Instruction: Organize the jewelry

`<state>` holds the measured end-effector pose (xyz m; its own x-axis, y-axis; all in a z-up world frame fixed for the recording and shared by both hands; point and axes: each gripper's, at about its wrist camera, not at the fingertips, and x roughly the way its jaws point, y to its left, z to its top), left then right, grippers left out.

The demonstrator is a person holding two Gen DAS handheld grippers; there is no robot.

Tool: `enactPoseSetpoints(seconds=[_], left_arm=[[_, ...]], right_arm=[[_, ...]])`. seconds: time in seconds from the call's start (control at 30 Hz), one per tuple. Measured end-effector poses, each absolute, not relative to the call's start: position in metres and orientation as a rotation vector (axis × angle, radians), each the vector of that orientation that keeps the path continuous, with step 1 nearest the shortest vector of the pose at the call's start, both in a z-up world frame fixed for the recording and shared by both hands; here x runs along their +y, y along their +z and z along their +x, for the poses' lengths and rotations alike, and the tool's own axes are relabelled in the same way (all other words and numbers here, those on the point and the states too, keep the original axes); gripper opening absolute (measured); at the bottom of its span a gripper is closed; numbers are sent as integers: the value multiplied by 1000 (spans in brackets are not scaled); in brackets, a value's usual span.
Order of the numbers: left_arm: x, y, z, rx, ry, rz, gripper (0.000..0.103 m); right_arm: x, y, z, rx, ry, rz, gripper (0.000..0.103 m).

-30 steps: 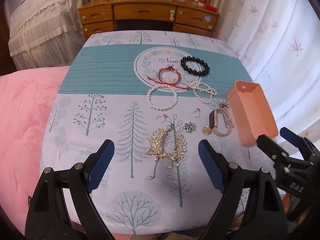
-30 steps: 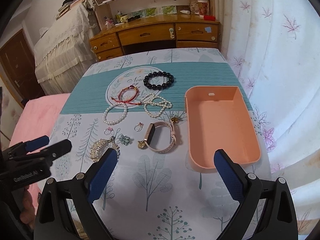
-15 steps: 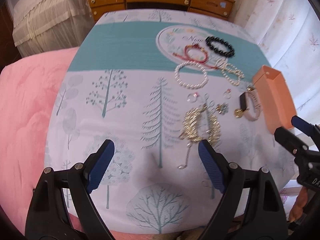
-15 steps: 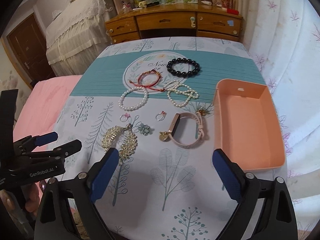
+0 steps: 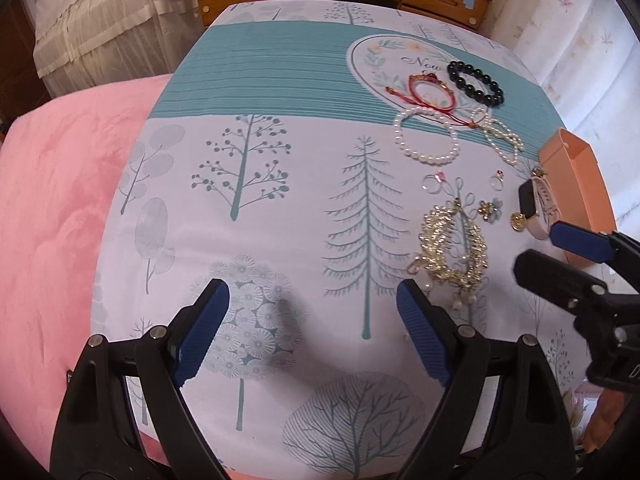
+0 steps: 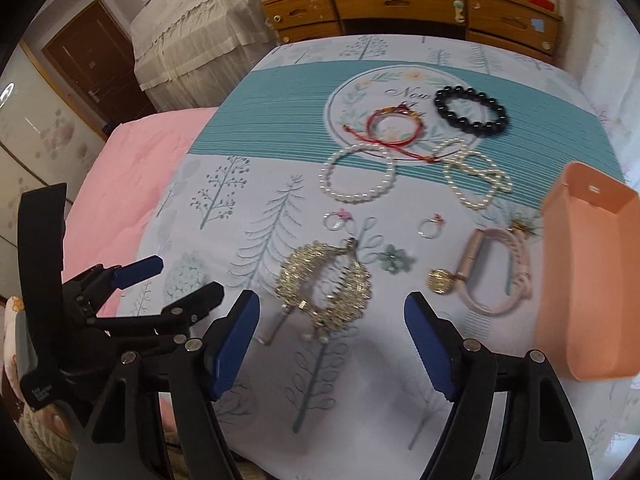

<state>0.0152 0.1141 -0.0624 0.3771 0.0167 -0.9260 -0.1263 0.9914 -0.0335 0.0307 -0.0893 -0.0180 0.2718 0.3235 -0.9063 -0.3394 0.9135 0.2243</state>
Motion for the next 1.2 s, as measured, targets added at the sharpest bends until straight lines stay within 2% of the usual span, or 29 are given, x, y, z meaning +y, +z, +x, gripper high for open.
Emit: enactPoseSetpoints(seconds=[0.17,0.67,1.0,1.1,1.13,1.2], left_arm=[[131,-69,19,1173,135,-118,84],[177,-81,19,1175,240,-195,84],[191,-85,17,1181,262,-233,84],[193,-85,18,1182,266,-240,84],[193,-85,18,1182,266,-241,84],[193,-86,18,1182,267,-241,84]], right_arm=[[-67,-31,40,1258,463,-25,70],[-30,-70,54,1333,479,-57,60],[-3,-88,58,1301,461,-157,54],[6,-90,56,1269,445,-222,46],[7,-89,54,1255,436,-246,39],[9,-90,53,1235,432,-275,35]])
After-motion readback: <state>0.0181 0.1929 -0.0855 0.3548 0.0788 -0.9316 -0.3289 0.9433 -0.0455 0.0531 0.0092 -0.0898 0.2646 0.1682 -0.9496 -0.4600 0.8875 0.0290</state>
